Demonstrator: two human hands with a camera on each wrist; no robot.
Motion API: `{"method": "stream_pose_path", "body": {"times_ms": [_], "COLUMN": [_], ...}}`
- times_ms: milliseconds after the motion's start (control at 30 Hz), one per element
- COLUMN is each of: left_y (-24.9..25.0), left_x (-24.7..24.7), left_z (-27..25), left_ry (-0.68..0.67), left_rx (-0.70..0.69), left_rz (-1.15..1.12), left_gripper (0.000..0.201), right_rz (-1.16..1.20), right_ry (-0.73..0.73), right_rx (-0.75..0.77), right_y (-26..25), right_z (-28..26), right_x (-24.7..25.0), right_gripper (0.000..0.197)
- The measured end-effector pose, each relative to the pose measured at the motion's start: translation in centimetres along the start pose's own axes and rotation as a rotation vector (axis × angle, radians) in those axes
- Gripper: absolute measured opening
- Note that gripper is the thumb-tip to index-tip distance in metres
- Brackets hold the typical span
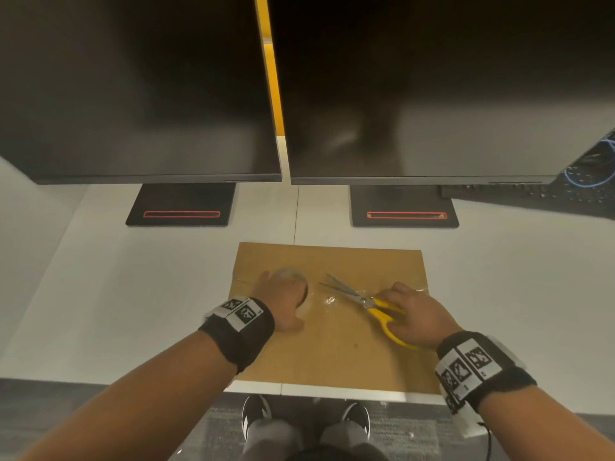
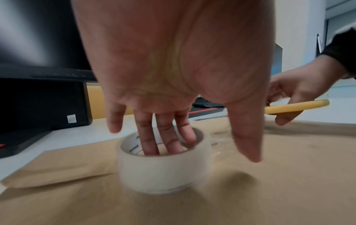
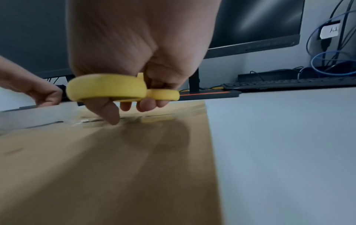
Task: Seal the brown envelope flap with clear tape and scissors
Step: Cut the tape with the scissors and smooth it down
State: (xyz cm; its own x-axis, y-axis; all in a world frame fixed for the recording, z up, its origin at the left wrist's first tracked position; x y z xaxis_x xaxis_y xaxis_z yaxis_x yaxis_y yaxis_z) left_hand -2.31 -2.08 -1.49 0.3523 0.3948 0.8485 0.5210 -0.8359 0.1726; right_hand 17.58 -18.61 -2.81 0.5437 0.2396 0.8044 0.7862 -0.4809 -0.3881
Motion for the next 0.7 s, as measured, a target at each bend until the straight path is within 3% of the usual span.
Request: {"method": "stream_pose_path", "body": {"times_ms": [67,133,367,700], "left_y": [-0.2,-0.4,-0.3,0.5], "left_x": [-0.1,0.1,1.2,1.9], "left_z": [0.0,0.0,-0.5,-0.8], "left_ry": [0.016,0.023,-0.005,-0.026], "left_rx": [-0.024,-0.057,-0.105,-0.071], "left_rz": [0.040,0.018,-0.009,-0.044], "left_gripper": [0.020,0.014,0.027,0.029], "right_rz": [-0.049,-0.077,-0.149,-0.246], "right_ry": [-0.033,-0.063,-0.132,-0.094], "right_rx": [0.021,0.044,0.085,0.078], "right_y": [0.1,0.2,0.3,-0.9], "right_z": [-0.3,-0.6,-1.2,-0.8], "right_x": [0.3,0.3,-0.2,0.0], "right_gripper": [0.054,0.056,0.059,0.056]}}
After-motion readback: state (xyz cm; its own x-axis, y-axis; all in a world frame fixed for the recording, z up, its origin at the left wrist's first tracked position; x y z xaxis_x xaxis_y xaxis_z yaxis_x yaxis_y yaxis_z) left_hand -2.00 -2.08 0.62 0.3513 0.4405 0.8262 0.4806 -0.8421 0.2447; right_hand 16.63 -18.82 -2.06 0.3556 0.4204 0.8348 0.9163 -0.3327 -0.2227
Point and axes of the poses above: each hand's wrist, its own z-axis towards the middle knuckle, its own x-axis out of the back of the hand, y = z × x, the point moved 2 cm from there along z, towards the middle knuckle, and after that the axes turned 5 degrees about -x, right-handed, at the moved point
